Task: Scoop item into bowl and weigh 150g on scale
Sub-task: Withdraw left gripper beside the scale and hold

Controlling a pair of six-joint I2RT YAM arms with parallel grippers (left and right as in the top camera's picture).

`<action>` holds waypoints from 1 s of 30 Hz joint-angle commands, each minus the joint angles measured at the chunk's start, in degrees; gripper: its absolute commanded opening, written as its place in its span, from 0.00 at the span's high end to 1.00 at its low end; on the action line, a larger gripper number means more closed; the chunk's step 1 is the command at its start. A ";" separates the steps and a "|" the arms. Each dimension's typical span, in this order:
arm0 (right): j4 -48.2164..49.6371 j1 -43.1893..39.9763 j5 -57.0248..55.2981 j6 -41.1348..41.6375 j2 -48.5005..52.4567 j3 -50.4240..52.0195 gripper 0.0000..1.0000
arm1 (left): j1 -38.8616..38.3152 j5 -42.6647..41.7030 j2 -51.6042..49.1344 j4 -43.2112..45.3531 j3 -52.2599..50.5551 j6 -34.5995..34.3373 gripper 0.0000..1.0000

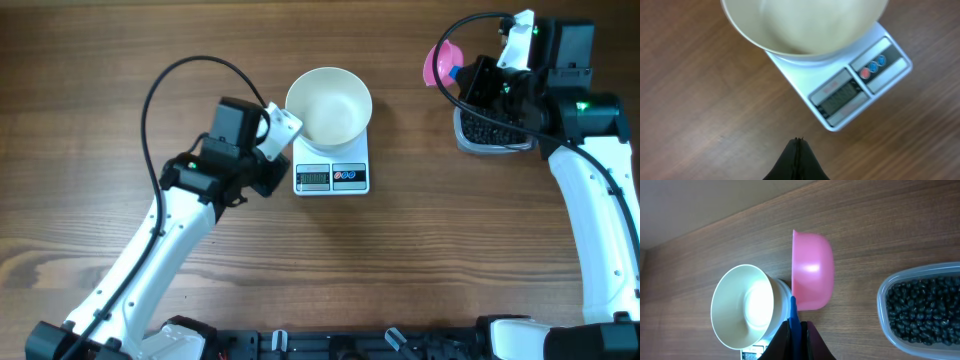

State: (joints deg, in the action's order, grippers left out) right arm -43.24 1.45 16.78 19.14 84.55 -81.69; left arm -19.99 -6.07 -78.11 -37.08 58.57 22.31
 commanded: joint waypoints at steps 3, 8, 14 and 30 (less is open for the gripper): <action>0.28 -0.04 -0.52 -1.38 0.37 -0.90 0.96 | 8.09 -14.23 -0.63 0.85 -0.28 10.58 0.96; 0.31 -0.04 -0.76 -2.49 0.37 -0.57 0.96 | 19.58 -34.69 -0.66 -0.33 -0.28 15.78 0.96; 0.33 -0.04 -0.96 -2.47 0.37 -0.37 0.96 | 24.74 -47.93 -0.66 -1.51 -3.89 28.33 0.96; 0.68 -0.04 -0.94 -2.38 0.37 -0.37 0.96 | 22.43 -36.13 -3.39 4.37 -9.86 31.26 0.96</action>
State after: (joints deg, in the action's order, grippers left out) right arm -43.03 1.45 16.43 17.65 84.55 -81.69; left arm 3.57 -44.21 -79.61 -33.08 49.89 52.69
